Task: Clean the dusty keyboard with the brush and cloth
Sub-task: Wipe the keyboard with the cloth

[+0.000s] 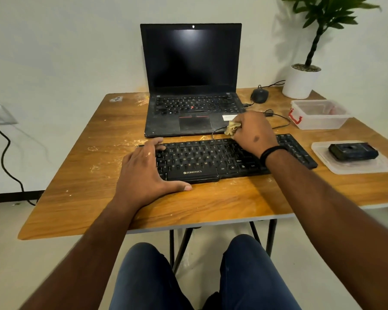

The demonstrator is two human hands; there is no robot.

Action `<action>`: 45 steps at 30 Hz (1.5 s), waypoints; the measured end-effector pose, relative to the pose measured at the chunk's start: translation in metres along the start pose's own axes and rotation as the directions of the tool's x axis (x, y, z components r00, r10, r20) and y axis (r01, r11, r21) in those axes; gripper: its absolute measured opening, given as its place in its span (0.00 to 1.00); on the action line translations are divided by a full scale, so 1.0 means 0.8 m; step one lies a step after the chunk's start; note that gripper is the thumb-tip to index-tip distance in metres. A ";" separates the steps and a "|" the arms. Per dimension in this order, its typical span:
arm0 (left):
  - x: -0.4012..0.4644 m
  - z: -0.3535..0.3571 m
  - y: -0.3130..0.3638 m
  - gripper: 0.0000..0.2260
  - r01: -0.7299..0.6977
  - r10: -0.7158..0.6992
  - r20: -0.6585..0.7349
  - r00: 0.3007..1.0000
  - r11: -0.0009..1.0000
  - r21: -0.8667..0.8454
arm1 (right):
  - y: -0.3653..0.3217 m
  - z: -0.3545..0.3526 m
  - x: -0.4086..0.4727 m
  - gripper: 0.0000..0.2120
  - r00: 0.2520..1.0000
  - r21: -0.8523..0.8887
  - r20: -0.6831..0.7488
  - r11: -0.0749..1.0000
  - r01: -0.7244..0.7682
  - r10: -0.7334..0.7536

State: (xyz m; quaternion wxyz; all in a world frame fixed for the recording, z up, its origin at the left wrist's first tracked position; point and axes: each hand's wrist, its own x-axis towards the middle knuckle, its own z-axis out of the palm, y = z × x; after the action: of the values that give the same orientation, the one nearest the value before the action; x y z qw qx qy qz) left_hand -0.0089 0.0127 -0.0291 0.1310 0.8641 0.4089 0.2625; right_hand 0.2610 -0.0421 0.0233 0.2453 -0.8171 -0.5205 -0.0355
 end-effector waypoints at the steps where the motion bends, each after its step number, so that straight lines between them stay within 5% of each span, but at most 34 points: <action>1: 0.000 0.000 0.001 0.57 -0.001 0.001 0.003 1.000 1.000 0.001 | -0.008 0.004 -0.011 0.12 0.999 -0.018 0.028 0.999 0.030 -0.029; 6: 0.000 0.001 -0.001 0.57 0.004 -0.004 -0.007 1.000 1.000 0.003 | -0.067 -0.003 -0.047 0.12 0.945 0.149 0.180 0.957 0.249 -0.274; 9: -0.001 0.001 -0.002 0.57 0.000 0.000 -0.012 1.000 1.000 0.006 | -0.097 -0.013 -0.036 0.14 0.951 0.231 0.099 0.936 0.265 -0.293; 11: 0.000 0.000 -0.001 0.57 -0.001 0.001 -0.013 1.000 1.000 0.002 | -0.112 -0.005 -0.028 0.14 0.961 0.231 0.057 0.940 0.251 -0.271; 17: 0.001 0.004 -0.004 0.58 -0.004 0.004 -0.019 1.000 1.000 -0.009 | -0.140 0.038 -0.061 0.11 0.879 0.062 0.252 0.913 0.403 -0.405; 21: 0.001 0.004 -0.005 0.58 -0.014 0.014 -0.023 1.000 1.000 -0.002 | -0.129 0.012 -0.043 0.10 0.845 0.168 0.408 0.938 0.303 -0.346; 25: 0.001 0.005 -0.005 0.58 -0.023 0.023 -0.026 0.999 1.000 -0.002 | -0.137 0.033 -0.038 0.11 0.950 0.197 0.193 0.959 0.206 -0.244; 28: 0.001 0.003 -0.005 0.58 -0.015 0.015 -0.031 0.999 1.000 -0.010 | -0.151 0.043 -0.062 0.11 0.927 0.101 0.186 0.945 0.312 -0.326; 33: 0.000 0.005 -0.005 0.59 -0.010 0.010 -0.019 1.000 1.000 -0.016 | -0.142 0.004 -0.058 0.12 0.837 0.152 0.436 0.943 0.295 -0.332; 38: 0.001 0.005 -0.005 0.59 -0.009 0.009 -0.026 1.000 1.000 -0.003 | -0.143 0.024 -0.051 0.08 0.961 0.044 0.159 0.974 0.223 -0.227; 45: 0.001 0.006 -0.007 0.60 0.002 -0.002 -0.014 1.000 0.999 -0.040 | -0.152 0.006 -0.082 0.07 0.879 -0.059 0.342 0.926 0.373 -0.332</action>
State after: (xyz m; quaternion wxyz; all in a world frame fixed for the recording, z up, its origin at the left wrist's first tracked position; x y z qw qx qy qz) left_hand -0.0093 0.0166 -0.0350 0.1456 0.8592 0.4053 0.2765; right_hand 0.1245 -0.0536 0.0428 0.0942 -0.7165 -0.6907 0.0239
